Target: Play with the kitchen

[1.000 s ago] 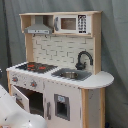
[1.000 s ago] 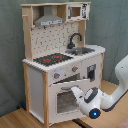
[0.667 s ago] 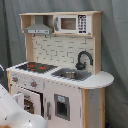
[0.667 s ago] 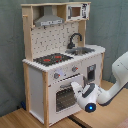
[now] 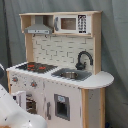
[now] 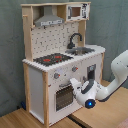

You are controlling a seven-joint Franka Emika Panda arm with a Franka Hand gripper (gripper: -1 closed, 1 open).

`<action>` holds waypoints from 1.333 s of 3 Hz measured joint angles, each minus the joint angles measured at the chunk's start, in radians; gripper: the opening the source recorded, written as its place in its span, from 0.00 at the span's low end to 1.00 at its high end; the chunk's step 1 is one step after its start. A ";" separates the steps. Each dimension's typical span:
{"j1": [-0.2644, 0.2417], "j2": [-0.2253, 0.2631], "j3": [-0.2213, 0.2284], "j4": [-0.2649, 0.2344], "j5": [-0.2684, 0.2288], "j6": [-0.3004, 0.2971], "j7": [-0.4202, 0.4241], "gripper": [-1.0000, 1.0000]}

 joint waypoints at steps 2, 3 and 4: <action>0.077 0.038 0.007 -0.004 0.002 -0.045 -0.028 1.00; 0.143 0.098 0.007 -0.016 0.001 -0.078 -0.071 1.00; 0.193 0.143 0.006 -0.062 -0.054 -0.078 -0.122 1.00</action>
